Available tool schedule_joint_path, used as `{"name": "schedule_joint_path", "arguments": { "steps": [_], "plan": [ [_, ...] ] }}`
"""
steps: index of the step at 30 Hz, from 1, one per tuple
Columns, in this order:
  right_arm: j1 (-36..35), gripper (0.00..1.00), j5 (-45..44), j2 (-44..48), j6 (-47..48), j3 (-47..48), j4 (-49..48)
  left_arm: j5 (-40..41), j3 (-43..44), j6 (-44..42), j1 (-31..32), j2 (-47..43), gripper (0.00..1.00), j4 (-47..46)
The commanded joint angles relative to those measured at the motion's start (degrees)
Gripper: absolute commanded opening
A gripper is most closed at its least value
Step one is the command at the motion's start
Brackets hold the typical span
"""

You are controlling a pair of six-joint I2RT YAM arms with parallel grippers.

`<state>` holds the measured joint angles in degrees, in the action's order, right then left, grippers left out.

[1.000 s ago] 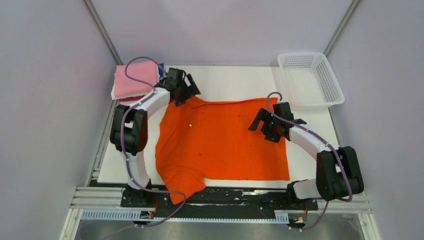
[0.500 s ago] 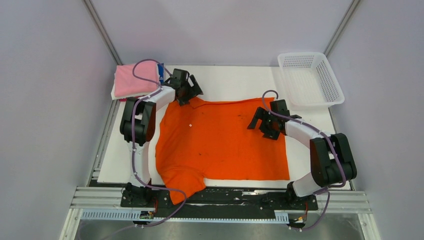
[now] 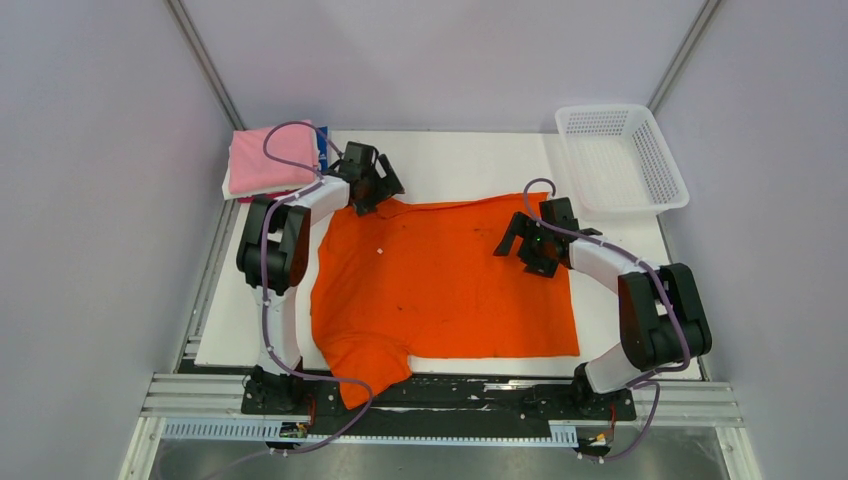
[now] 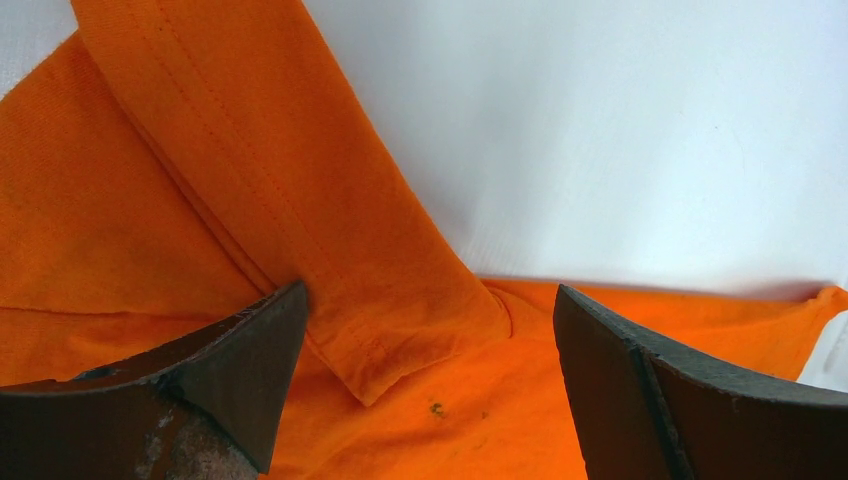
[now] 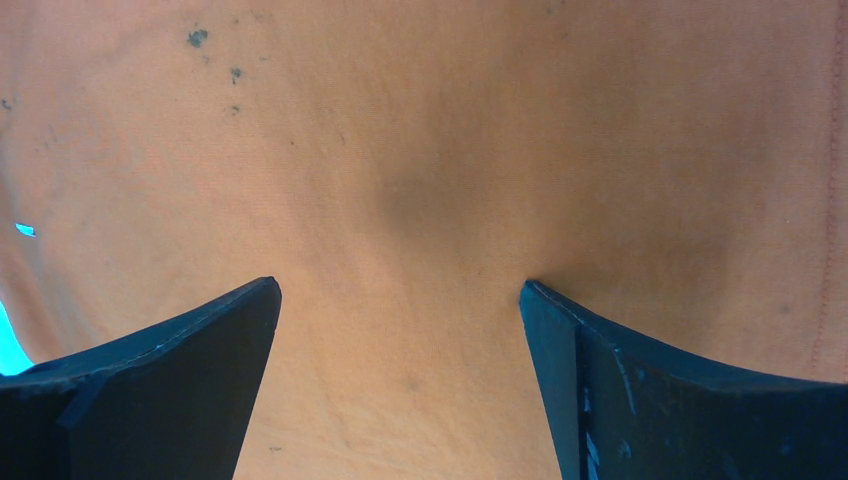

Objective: Fold and stack the t-shirts
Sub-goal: Flatten out the tshirt

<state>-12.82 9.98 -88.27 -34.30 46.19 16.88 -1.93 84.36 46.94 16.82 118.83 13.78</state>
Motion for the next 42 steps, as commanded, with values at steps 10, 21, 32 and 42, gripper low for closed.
{"name": "schedule_joint_path", "arguments": {
  "steps": [10,21,32,42],
  "plan": [
    [0.1,1.00,-0.8,-1.9,1.3,0.0,-1.0,0.2,-1.0,0.8,0.0,-0.8,1.00,-1.8],
    [0.1,1.00,-0.7,-4.0,1.4,1.8,-2.1,-6.3,6.9,8.3,0.0,8.0,1.00,-19.7],
    [0.1,1.00,-1.0,-7.7,2.0,4.6,-2.6,-7.5,21.7,11.8,1.0,17.8,1.00,-26.4],
    [1.3,1.00,-0.7,-7.4,2.4,4.9,-2.5,-9.7,48.6,7.9,3.2,34.5,1.00,-17.9]
  ]
}}
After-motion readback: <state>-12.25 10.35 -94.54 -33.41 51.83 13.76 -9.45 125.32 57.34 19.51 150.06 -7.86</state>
